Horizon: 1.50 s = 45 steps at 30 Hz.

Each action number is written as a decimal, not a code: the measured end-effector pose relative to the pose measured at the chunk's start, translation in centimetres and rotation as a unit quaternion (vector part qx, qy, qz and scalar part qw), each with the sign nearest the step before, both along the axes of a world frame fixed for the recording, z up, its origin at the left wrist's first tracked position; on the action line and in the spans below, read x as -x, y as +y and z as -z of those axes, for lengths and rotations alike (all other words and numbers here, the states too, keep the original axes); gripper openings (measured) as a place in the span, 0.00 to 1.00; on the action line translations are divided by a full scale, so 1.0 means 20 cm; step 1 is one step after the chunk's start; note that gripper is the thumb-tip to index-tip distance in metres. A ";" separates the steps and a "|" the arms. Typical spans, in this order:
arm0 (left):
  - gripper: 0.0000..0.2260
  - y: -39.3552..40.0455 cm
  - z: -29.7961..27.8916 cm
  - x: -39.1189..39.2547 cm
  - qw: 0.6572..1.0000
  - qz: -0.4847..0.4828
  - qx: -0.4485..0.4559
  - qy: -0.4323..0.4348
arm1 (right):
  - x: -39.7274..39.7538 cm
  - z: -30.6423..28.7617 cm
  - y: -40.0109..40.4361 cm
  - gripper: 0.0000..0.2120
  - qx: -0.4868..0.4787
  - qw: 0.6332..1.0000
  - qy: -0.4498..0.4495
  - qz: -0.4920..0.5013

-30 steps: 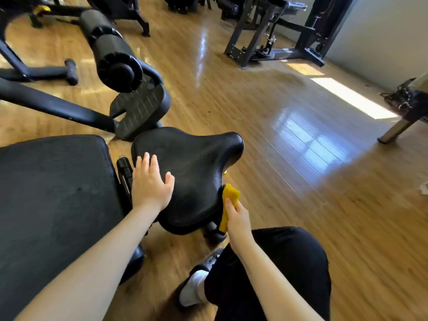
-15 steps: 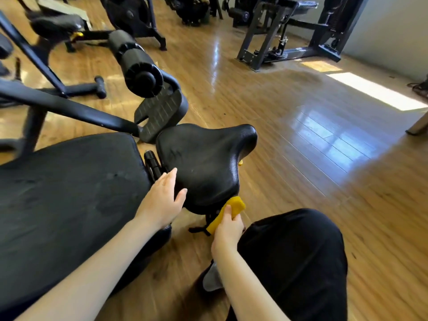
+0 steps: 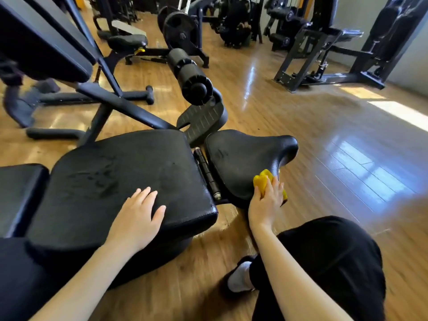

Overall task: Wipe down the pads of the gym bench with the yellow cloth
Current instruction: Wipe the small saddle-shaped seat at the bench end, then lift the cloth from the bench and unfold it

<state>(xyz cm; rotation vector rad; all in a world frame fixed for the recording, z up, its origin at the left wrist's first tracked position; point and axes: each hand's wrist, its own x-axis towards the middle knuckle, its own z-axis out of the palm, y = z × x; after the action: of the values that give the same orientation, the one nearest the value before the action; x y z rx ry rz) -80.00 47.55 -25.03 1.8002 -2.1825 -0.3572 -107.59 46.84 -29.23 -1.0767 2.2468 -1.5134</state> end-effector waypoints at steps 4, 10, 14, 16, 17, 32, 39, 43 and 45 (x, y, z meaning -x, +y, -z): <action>0.23 0.05 0.01 -0.04 0.999 -0.017 0.029 0.016 | -0.10 0.03 0.01 0.16 -0.059 0.972 0.209 -0.088; 0.24 0.05 -0.05 -0.03 1.000 0.004 -0.014 0.015 | -0.27 -0.19 -0.07 0.11 -0.084 0.977 0.091 -0.176; 0.26 0.03 -0.09 -0.14 1.000 -0.010 -0.013 0.003 | -0.39 -0.41 -0.23 0.11 -0.088 0.947 0.068 -0.302; 0.26 0.03 -0.08 -0.24 0.999 -0.045 0.013 -0.022 | -0.47 -0.45 -0.35 0.12 -0.095 0.925 0.090 -0.357; 0.26 0.03 -0.06 -0.28 0.997 -0.064 0.009 -0.035 | -0.51 -0.44 -0.40 0.14 -0.098 0.917 0.090 -0.375; 0.29 0.04 0.01 -0.36 0.996 -0.066 -0.038 -0.046 | -0.83 -0.20 -0.53 0.21 -0.177 0.877 0.194 -0.403; 0.27 0.05 -0.31 -0.45 0.962 0.010 -0.260 -0.081 | -0.96 -0.49 -0.09 0.22 -0.349 0.790 0.150 -0.480; 0.25 0.12 -0.70 -0.67 0.957 -0.004 -0.283 -0.060 | -1.02 -0.94 -0.08 0.23 -0.462 0.736 0.081 -0.488; 0.24 0.17 -0.92 -0.81 0.961 -0.045 -0.271 -0.031 | -1.08 -1.17 -0.07 0.21 -0.464 0.734 0.095 -0.486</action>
<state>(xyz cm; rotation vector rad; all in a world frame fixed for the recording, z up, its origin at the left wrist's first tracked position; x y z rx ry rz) -63.81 51.02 -6.53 2.1968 -2.1739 -0.9660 -86.04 45.36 -5.77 -1.5916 1.5808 0.1647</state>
